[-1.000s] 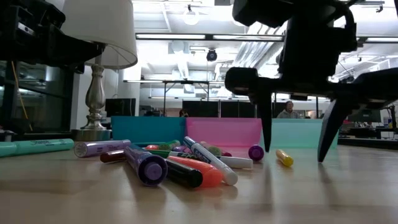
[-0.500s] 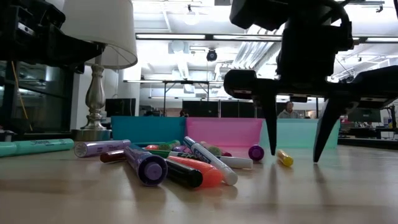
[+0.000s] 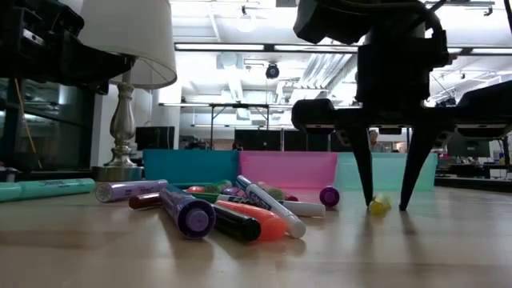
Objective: Pick & Place Markers
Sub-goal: Put the yellow highlighter into the light blue bin
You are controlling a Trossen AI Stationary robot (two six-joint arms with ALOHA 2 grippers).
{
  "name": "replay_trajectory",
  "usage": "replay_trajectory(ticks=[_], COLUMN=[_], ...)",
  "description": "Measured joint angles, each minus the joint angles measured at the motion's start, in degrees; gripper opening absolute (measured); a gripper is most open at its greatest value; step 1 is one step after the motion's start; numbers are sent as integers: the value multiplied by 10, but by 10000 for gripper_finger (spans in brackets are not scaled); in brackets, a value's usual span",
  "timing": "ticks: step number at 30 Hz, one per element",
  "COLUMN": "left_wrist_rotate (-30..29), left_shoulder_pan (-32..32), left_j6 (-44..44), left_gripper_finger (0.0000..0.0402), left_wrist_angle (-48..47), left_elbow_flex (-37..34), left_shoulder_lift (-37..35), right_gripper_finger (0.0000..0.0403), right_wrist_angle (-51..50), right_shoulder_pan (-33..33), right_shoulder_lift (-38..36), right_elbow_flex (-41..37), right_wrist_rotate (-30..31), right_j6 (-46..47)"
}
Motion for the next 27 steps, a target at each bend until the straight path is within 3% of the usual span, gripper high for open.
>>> replay_trajectory(ticks=[6, 16, 27], left_wrist_rotate=[0, 0, 0], left_shoulder_pan=[0, 0, 0], left_j6=[0, 0, 0], left_gripper_finger=[74, 74, 74], left_wrist_angle=[0, 0, 0], left_elbow_flex=[0, 0, 0], left_shoulder_lift=[0, 0, 0], right_gripper_finger=[105, 30, 30], right_wrist_angle=[-1, -2, -6], right_shoulder_pan=[0, 0, -2], right_shoulder_lift=[1, 1, -6], right_elbow_flex=[0, -1, -2], right_wrist_rotate=[7, 9, 15], right_j6=[33, 86, 170])
